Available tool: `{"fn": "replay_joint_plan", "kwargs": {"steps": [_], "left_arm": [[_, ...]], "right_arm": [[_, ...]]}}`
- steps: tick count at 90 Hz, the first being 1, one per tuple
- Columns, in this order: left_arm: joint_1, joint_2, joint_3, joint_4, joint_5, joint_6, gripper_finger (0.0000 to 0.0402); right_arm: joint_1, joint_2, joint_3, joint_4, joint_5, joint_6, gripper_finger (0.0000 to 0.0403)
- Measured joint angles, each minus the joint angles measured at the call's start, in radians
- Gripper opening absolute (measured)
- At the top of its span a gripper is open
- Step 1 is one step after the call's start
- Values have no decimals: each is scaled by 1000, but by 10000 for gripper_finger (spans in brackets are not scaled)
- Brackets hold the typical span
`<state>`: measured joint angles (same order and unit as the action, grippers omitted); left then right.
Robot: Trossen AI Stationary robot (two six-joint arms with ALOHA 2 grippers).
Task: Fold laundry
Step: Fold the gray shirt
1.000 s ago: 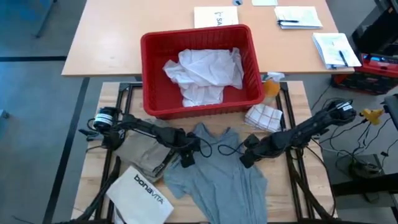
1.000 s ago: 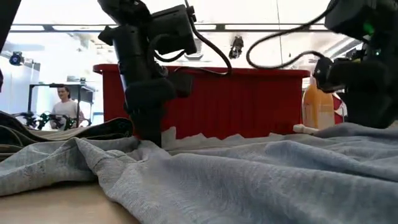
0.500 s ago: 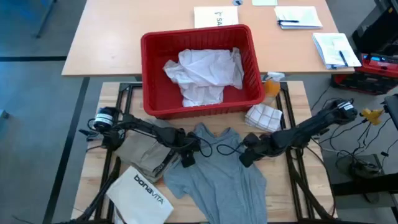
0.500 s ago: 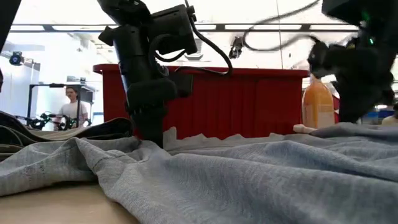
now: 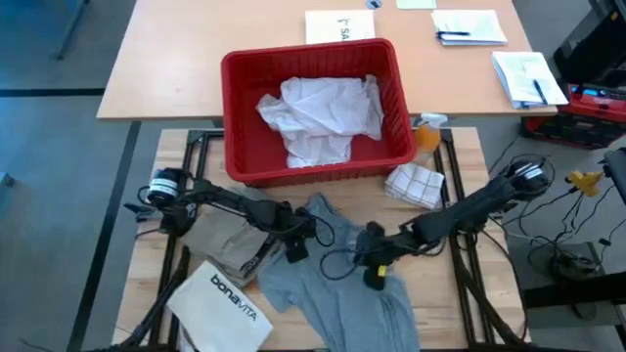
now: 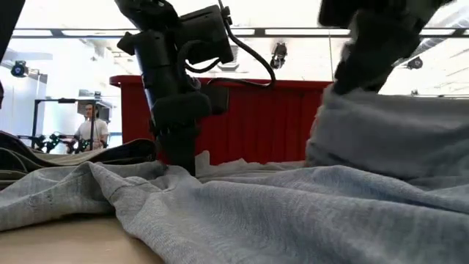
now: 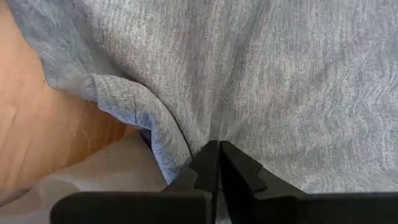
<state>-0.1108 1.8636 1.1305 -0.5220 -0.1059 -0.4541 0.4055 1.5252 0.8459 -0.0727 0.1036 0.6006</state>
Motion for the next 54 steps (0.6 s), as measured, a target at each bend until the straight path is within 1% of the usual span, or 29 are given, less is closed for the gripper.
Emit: {"fn": "replay_joint_plan", "kwargs": {"steps": [5,10,19,23,30,37,46,50,54], "left_arm": [[0,0,0,0,0,0,0],[0,0,0,0,0,0,0],[1,0,0,0,0,-3,0],[1,0,0,1,0,-4,0],[2,0,0,1,0,-4,0],[2,0,0,3,0,-2,0],[2,0,0,3,0,1,0],[2,0,0,3,0,6,0],[2,0,0,3,0,12,0]], "right_arm": [[-7,62,5,120,-100,-24,0],[-12,119,27,194,-211,-59,0],[-41,185,57,182,-368,-58,0],[-55,195,65,173,-408,-38,1],[-59,176,71,161,-400,-21,13],[-50,137,70,150,-382,-22,41],[-48,71,69,113,-342,-23,100],[-47,34,69,77,-285,-22,130],[-40,-10,69,6,-214,-14,160]]}}
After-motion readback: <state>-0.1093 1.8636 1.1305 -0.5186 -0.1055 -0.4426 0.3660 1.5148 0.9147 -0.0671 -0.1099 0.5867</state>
